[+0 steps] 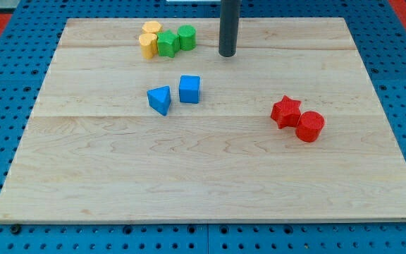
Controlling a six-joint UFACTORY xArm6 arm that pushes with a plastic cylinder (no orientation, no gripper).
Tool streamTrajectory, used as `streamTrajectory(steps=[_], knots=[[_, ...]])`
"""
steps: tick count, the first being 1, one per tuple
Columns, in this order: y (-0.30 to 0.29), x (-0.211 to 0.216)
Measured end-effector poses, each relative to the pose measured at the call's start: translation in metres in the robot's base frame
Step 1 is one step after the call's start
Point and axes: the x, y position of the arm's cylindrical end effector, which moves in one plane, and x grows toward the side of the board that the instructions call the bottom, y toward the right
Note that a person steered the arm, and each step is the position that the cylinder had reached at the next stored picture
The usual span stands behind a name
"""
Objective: Push the blue triangle into the blue cube
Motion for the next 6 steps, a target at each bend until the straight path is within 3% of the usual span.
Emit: streamTrajectory(steps=[2,3,4,5,6], knots=[[-0.059,0.004],[-0.068,0.06],[-0.112,0.068],[-0.109,0.099],[-0.001,0.133]])
